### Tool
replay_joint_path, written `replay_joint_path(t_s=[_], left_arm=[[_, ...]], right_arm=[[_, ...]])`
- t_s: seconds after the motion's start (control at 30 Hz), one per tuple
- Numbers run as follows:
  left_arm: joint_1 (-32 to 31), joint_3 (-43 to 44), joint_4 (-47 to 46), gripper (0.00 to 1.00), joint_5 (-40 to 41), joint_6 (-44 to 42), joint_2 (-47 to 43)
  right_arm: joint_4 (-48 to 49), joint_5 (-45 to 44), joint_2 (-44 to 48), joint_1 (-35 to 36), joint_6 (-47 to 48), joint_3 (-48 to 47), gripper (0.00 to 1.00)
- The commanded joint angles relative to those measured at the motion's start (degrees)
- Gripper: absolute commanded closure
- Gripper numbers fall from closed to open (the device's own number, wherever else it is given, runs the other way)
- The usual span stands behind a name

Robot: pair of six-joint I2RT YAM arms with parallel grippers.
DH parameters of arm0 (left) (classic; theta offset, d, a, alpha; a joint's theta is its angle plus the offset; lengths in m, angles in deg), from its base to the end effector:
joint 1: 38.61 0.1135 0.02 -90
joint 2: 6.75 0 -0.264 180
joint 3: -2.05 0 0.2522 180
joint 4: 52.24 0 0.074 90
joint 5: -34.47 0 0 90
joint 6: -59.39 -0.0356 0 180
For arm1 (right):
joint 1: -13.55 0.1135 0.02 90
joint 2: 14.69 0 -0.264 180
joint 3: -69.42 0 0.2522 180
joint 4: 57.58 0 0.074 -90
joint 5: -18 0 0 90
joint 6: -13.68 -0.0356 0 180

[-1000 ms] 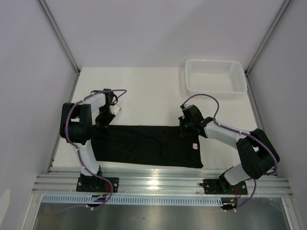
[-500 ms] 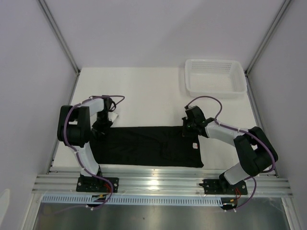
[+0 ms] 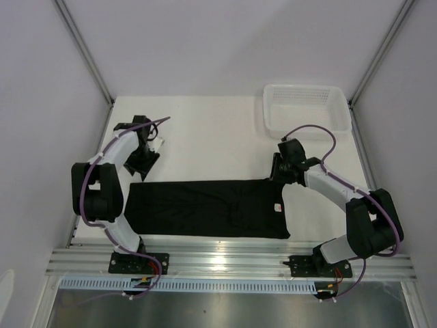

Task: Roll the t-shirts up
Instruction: Fold the tshirt

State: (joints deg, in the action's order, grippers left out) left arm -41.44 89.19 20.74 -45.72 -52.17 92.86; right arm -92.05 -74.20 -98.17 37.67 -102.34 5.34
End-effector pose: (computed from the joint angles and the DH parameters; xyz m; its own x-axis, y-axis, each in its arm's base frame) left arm 0.3189 -0.0097 0.2106 -0.9131 0.4077 -0.0114 0.3986 0.8979 0.1871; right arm 0.2675 0.1183 0.2035 -0.8325 0.1075 -0.5435 -0.0250 0.9727 0.2308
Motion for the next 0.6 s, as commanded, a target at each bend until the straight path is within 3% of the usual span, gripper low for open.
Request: replay_joint_path(t_s=[0.0, 0.07, 0.23, 0.5, 0.57], left_arm=[[2.7, 2.5, -1.0, 0.49, 0.8, -0.6, -1.6], [6.2, 2.6, -2.4, 0.49, 2.9, -0.6, -0.5], [8.6, 3.4, -4.5, 0.50, 3.6, -0.8, 1.9], [8.9, 3.0, -6.4, 0.50, 4.6, -2.3, 1.1], [9.2, 3.2, -6.4, 0.50, 4.5, -2.3, 0.8]], right_arm=[[-5.2, -5.4, 1.0, -1.6, -0.5, -0.7, 0.59], [-4.9, -5.3, 0.7, -2.4, -0.3, 0.1, 0.51], [-1.6, -3.9, -3.7, -3.9, 0.7, 0.5, 0.52], [3.0, -4.1, -10.6, -4.0, 2.4, -0.2, 0.62], [3.2, -4.2, -11.9, -4.1, 3.5, -0.7, 0.73]])
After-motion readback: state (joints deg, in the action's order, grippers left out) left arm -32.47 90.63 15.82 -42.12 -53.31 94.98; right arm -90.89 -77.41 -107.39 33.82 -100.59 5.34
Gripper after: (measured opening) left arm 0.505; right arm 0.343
